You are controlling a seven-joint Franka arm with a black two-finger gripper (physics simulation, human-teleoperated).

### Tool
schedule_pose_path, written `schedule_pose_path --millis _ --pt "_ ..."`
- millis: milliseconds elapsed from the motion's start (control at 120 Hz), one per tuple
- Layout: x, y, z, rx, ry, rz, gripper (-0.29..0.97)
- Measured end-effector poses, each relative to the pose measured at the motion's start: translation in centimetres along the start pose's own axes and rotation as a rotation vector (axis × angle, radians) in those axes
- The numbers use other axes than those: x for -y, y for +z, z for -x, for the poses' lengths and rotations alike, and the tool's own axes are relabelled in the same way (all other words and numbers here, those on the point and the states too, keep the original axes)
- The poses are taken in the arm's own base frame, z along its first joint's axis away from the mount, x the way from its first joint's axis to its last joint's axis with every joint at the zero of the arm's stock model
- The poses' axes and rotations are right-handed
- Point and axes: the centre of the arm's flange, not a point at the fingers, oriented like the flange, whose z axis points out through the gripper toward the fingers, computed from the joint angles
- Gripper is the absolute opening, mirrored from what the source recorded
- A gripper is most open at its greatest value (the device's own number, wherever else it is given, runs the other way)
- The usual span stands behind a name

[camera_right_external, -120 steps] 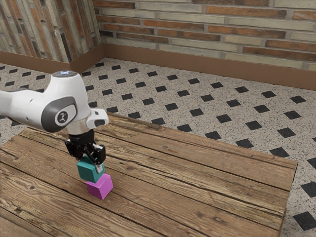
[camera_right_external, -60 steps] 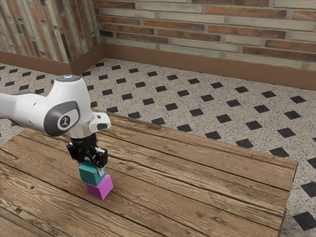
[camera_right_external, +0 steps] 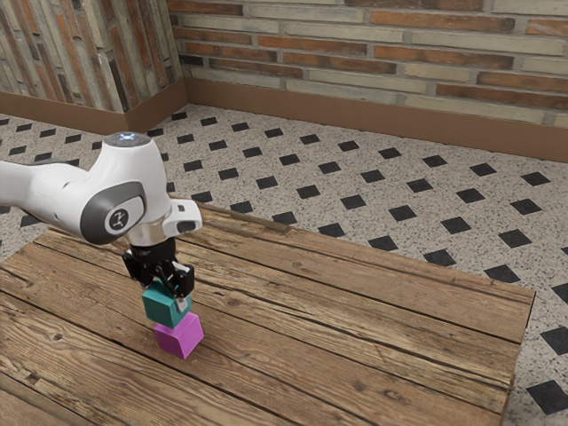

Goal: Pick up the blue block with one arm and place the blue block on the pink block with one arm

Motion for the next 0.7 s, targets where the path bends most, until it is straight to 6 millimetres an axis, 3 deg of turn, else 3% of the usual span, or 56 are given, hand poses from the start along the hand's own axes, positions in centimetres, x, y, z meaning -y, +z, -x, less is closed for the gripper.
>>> schedule_pose_path --millis 700 --pt "-0.46 0.78 -0.07 0.006 0.003 -0.001 0.34"
